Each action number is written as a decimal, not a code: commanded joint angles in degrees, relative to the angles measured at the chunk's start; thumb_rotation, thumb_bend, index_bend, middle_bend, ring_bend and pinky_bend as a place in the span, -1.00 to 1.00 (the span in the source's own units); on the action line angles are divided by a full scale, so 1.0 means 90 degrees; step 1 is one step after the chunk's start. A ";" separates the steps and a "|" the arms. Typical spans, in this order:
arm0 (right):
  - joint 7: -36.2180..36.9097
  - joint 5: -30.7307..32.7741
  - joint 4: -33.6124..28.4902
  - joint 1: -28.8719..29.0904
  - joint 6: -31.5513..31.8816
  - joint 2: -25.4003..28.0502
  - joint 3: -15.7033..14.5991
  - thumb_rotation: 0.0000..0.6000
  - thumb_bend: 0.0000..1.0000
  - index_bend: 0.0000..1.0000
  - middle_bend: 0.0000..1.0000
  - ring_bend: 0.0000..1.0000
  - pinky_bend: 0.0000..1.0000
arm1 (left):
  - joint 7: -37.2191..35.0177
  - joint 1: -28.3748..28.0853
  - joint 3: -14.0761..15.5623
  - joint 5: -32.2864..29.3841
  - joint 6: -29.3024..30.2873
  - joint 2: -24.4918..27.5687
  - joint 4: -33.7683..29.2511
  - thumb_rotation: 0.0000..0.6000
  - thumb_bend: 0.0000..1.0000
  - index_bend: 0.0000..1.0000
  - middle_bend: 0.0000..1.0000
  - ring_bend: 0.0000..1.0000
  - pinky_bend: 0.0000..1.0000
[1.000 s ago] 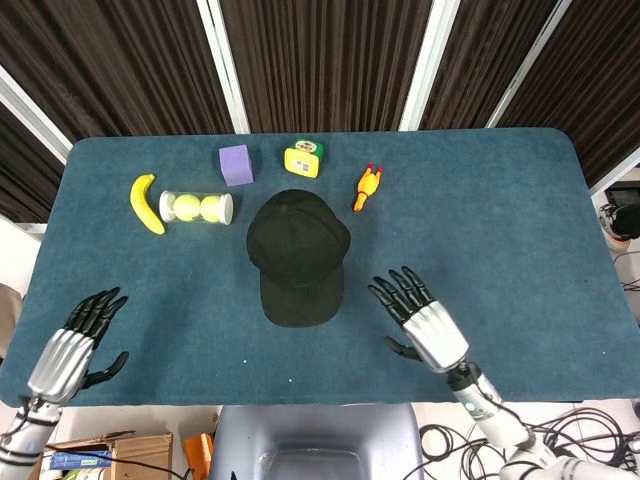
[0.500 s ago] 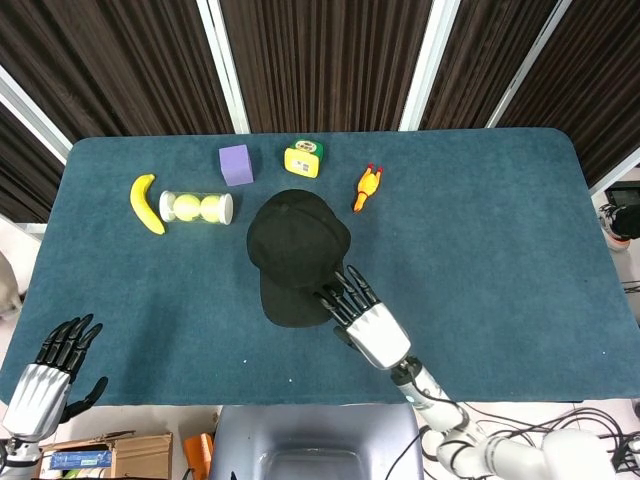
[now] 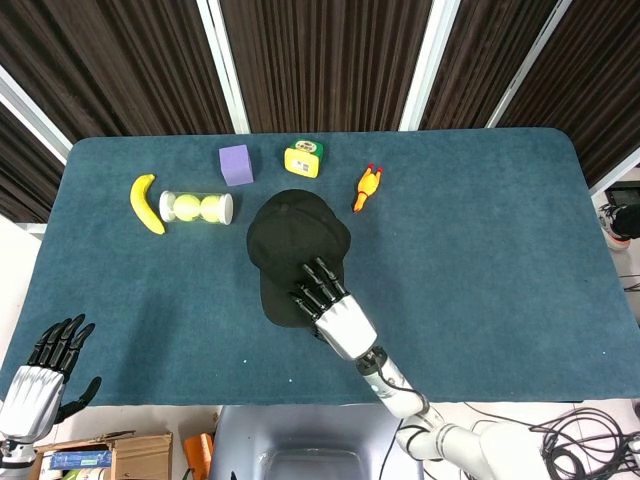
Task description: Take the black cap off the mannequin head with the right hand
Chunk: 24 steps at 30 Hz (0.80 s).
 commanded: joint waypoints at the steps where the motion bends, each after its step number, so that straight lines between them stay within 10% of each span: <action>1: -0.0003 0.0070 0.0143 0.0072 0.0063 -0.0076 -0.0003 1.00 -0.73 -0.21 -0.32 -0.83 -0.85 | -0.0022 0.0008 -0.0037 0.0050 0.0090 -0.0023 0.0069 1.00 -0.31 -1.00 -1.00 -0.99 -0.79; 24: 0.0188 0.0527 0.0478 0.0425 0.0498 -0.0051 0.0025 1.00 -0.43 0.62 0.26 -0.06 0.12 | -0.0159 0.0066 -0.0094 0.0078 0.0122 0.0022 0.0098 1.00 -0.31 -1.00 -1.00 -0.96 -0.79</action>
